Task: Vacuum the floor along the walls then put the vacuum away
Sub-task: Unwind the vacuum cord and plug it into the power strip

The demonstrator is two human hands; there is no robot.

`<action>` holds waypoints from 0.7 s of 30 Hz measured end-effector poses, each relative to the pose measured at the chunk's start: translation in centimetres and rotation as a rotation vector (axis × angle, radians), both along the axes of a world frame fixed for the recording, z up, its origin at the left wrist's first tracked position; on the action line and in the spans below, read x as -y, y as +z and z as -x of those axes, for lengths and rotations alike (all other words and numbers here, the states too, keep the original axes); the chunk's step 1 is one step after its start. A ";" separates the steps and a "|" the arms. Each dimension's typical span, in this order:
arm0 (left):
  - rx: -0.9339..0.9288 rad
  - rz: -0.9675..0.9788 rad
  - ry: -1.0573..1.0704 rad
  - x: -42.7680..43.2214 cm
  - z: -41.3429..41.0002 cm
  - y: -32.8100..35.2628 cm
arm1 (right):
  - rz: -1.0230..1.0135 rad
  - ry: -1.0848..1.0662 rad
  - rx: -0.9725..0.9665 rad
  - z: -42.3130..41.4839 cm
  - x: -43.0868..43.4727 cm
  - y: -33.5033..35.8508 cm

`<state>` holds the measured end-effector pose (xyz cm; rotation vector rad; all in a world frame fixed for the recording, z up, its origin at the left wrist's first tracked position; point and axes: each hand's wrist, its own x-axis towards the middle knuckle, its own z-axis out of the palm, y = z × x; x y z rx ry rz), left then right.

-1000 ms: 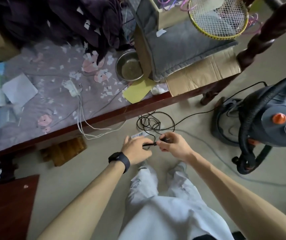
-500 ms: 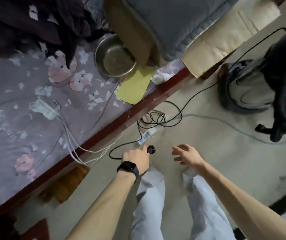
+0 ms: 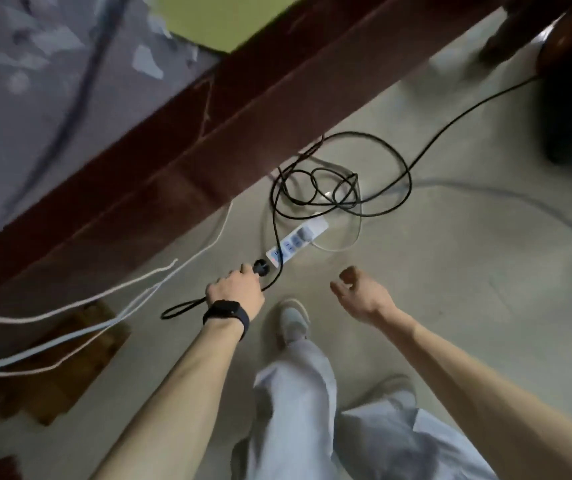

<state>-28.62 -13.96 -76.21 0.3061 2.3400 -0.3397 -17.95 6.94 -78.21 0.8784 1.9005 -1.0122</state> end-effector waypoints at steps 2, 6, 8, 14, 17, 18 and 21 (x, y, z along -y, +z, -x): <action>-0.034 -0.096 0.031 -0.4 -0.6 -4.0 | -0.048 0.003 -0.060 0.4 0.3 -4.3; -0.042 -0.274 0.048 -1.5 -0.5 -11.4 | -0.140 -0.195 -0.152 3.0 0.0 -11.6; -0.025 -0.364 0.025 -1.9 0.2 -14.5 | -0.255 -0.370 -0.269 5.1 -0.9 -14.2; -0.039 -0.541 -0.099 -2.4 2.8 -19.4 | -0.461 0.178 -0.470 9.1 -4.3 -19.3; -0.061 -0.544 -0.121 -1.7 3.6 -20.4 | -0.598 0.365 -0.443 10.6 -5.5 -19.9; -0.069 -0.547 -0.107 -1.5 3.7 -20.5 | -0.627 0.416 -0.415 11.2 -5.9 -19.6; -0.058 -0.460 -0.126 -1.2 3.9 -20.0 | -0.655 0.516 -0.367 12.8 -6.5 -18.5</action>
